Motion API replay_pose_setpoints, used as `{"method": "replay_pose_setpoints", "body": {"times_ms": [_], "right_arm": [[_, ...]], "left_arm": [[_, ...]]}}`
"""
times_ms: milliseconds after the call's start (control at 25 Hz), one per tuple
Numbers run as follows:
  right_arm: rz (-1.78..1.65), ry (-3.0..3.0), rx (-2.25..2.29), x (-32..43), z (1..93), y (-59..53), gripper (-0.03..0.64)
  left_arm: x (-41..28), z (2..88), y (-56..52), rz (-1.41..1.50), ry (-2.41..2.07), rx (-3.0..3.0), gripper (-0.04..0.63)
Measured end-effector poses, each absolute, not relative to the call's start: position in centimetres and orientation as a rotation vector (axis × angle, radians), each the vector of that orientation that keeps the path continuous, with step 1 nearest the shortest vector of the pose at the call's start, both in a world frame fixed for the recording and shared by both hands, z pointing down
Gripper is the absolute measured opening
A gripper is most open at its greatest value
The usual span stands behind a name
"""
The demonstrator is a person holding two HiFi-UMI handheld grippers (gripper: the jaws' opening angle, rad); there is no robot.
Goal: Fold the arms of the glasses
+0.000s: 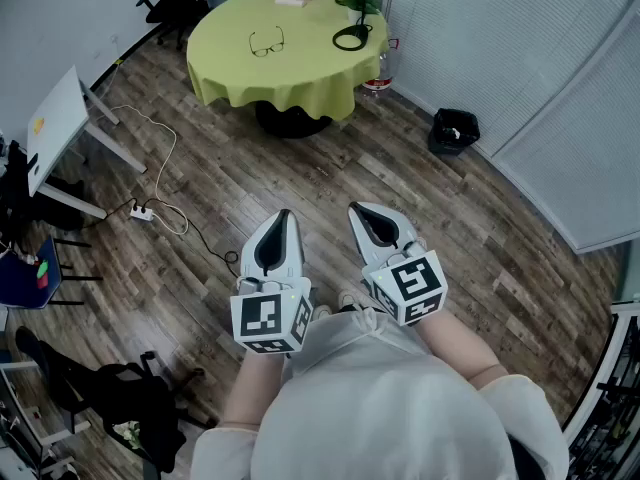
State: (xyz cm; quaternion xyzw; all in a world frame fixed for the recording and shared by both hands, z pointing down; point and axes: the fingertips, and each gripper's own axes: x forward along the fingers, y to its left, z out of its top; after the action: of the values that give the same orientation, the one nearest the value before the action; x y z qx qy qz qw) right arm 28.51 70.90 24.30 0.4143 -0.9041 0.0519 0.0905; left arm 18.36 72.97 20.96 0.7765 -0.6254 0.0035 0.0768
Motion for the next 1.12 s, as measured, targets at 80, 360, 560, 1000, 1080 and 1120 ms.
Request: {"method": "replay_pose_setpoints", "body": {"times_ms": [80,360,560,1000,1080,1120], "right_arm": [[0.155,-2.687,1.232,28.6,24.3,70.7,-0.002],[0.17,-2.682,1.222,28.9,24.7,69.8,-0.002],[0.183,-2.699,1.236,29.1,25.1,68.3,-0.002],[0.218,-2.688,1.132,29.3,28.8,63.0,-0.002],[0.224,-2.678,1.139,28.7,29.2,61.0,-0.002],[0.226,-2.672,1.155,28.3,29.4,59.9,-0.002]], "left_arm": [[18.4,21.0,72.7,0.013,-1.875,2.326,0.005],[18.4,21.6,71.7,0.019,-1.867,2.311,0.005],[18.7,22.3,70.2,0.012,-1.853,2.304,0.006],[18.7,25.9,65.1,0.048,-1.864,2.252,0.005],[18.0,26.1,63.2,0.064,-1.868,2.263,0.006],[17.4,26.2,62.1,0.067,-1.871,2.271,0.006]]}}
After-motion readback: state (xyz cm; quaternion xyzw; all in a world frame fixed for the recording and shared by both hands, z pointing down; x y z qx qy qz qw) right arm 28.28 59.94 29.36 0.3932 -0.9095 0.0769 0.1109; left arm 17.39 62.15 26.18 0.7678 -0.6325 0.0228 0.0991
